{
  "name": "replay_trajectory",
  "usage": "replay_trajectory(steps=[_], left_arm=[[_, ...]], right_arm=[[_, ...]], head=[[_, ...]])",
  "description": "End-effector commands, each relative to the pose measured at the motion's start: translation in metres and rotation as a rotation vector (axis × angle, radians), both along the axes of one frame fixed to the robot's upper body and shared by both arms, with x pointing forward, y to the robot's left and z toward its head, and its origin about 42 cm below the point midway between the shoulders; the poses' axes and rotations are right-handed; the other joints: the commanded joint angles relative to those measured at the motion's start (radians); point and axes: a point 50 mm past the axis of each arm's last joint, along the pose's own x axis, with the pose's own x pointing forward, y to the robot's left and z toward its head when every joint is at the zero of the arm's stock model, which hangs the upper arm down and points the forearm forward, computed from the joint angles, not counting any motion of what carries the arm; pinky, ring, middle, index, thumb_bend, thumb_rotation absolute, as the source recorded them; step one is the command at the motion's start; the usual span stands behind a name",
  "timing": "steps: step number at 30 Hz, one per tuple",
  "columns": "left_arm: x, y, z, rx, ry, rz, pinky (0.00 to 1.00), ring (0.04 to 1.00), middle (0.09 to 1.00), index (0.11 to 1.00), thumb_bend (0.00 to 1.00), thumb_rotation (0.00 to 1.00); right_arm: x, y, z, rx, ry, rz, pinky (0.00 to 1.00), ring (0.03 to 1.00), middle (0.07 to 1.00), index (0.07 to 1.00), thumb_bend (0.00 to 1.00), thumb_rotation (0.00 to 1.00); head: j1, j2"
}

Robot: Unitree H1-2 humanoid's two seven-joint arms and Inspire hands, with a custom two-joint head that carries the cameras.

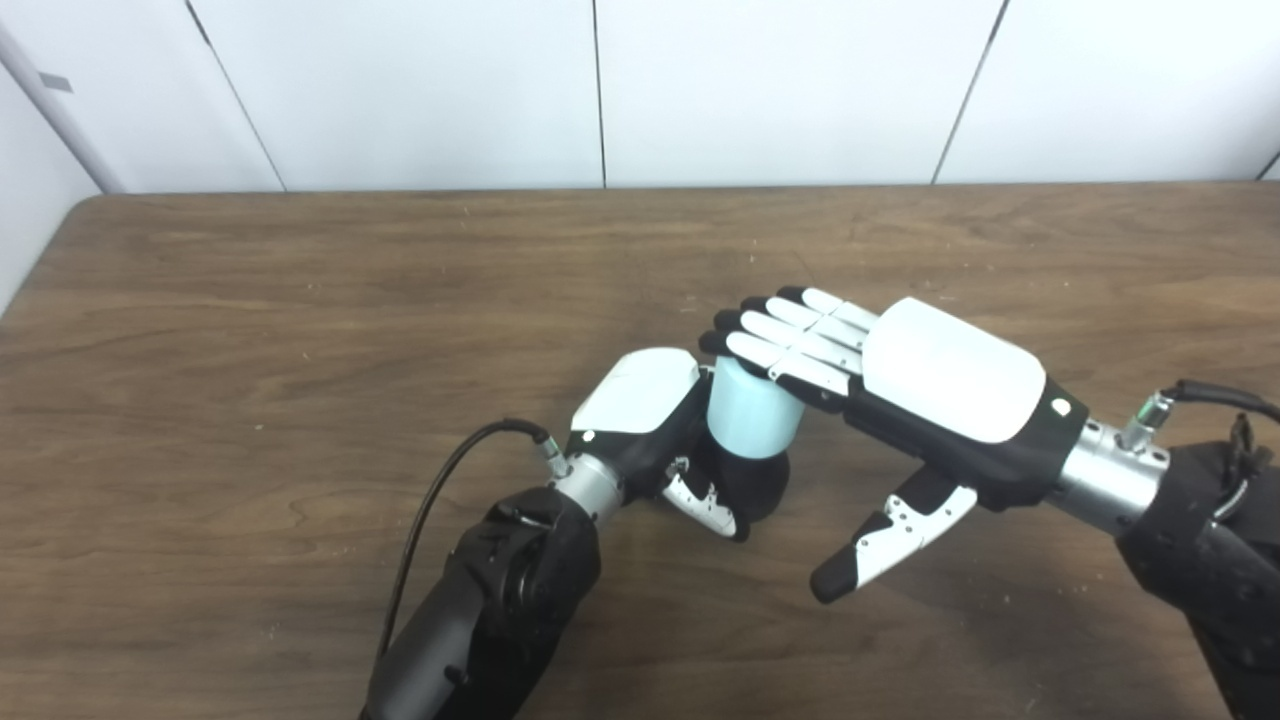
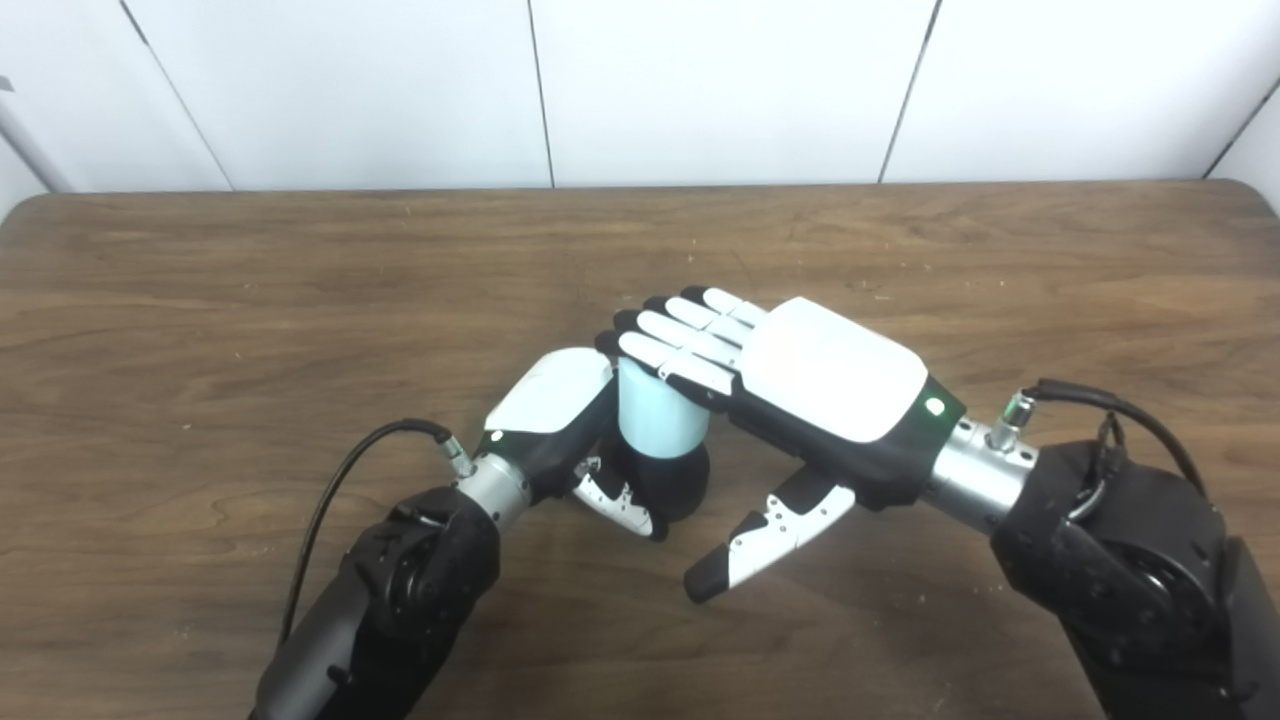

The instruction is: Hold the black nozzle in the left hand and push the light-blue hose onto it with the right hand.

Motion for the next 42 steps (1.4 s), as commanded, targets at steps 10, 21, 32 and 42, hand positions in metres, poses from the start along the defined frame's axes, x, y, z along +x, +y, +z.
replay_trajectory(steps=[10, 21, 32, 42], left_arm=[[-0.020, 0.000, -0.047, 0.073, 0.289, -0.053, 0.61, 0.625, 0.551, 0.459, 0.51, 0.00], [-0.020, 0.001, -0.046, 0.072, 0.288, -0.054, 0.60, 0.617, 0.552, 0.459, 0.51, 0.00], [-0.019, 0.003, -0.047, 0.080, 0.294, -0.054, 0.63, 0.640, 0.552, 0.457, 0.51, 0.00], [-0.018, 0.002, -0.046, 0.087, 0.298, -0.058, 0.63, 0.638, 0.553, 0.456, 0.51, 0.00]], right_arm=[[-0.003, -0.005, 0.013, -0.012, -0.036, -0.013, 1.00, 1.000, 1.000, 0.996, 0.62, 1.00], [0.000, -0.009, 0.019, -0.009, -0.060, -0.015, 1.00, 1.000, 1.000, 0.996, 0.61, 1.00], [0.000, -0.011, 0.028, 0.031, -0.092, -0.008, 1.00, 1.000, 1.000, 0.984, 0.58, 1.00], [0.000, -0.012, 0.019, 0.023, -0.087, -0.007, 1.00, 1.000, 1.000, 0.984, 0.57, 1.00]], head=[[0.000, 0.003], [0.000, 0.003], [0.003, 0.003], [0.003, 0.002]])
